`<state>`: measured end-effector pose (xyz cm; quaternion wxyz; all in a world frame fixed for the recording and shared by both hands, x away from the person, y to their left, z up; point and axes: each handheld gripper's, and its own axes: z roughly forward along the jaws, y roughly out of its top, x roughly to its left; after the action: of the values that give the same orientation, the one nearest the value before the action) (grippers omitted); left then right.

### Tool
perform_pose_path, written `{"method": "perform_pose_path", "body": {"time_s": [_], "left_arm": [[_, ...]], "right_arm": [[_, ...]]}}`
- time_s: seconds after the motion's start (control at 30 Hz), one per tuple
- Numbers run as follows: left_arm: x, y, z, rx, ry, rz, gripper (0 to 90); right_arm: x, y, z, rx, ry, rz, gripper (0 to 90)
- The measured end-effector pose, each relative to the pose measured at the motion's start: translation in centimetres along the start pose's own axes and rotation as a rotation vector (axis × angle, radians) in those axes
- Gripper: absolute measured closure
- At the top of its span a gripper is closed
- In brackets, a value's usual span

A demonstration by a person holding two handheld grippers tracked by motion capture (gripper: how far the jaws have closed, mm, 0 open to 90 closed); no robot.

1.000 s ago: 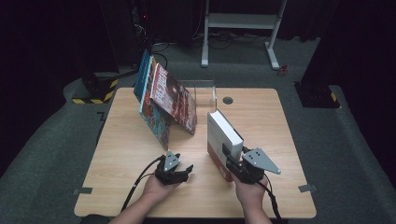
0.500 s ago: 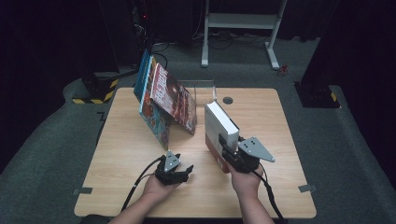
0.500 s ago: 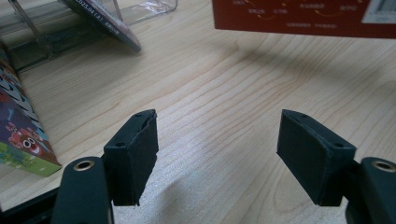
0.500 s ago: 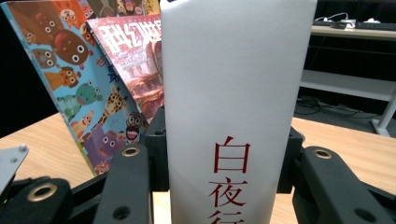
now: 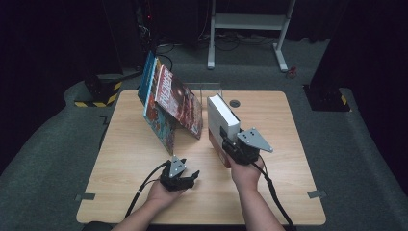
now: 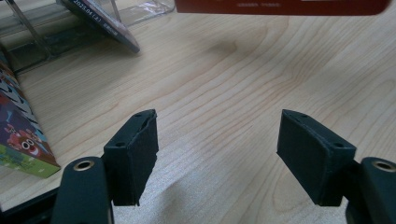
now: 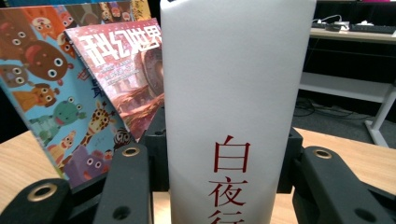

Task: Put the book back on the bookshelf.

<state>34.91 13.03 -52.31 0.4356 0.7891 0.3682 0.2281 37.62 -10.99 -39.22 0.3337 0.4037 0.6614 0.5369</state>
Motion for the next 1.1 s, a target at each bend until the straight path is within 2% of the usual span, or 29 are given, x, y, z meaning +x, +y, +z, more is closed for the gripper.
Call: {"method": "perform_pose_path", "body": {"time_s": [0.57, 1.1], "left_arm": [[0.0, 0.0, -0.1, -0.005, -0.010, -0.004, 29.2], [0.1, 0.0, -0.1, -0.003, -0.014, -0.002, 29.0]], "right_arm": [[-0.4, 1.0, 4.4, 0.008, -0.046, 0.019, 54.6], [-0.3, 2.0, 7.2, 0.010, -0.068, 0.018, 54.6]]}}
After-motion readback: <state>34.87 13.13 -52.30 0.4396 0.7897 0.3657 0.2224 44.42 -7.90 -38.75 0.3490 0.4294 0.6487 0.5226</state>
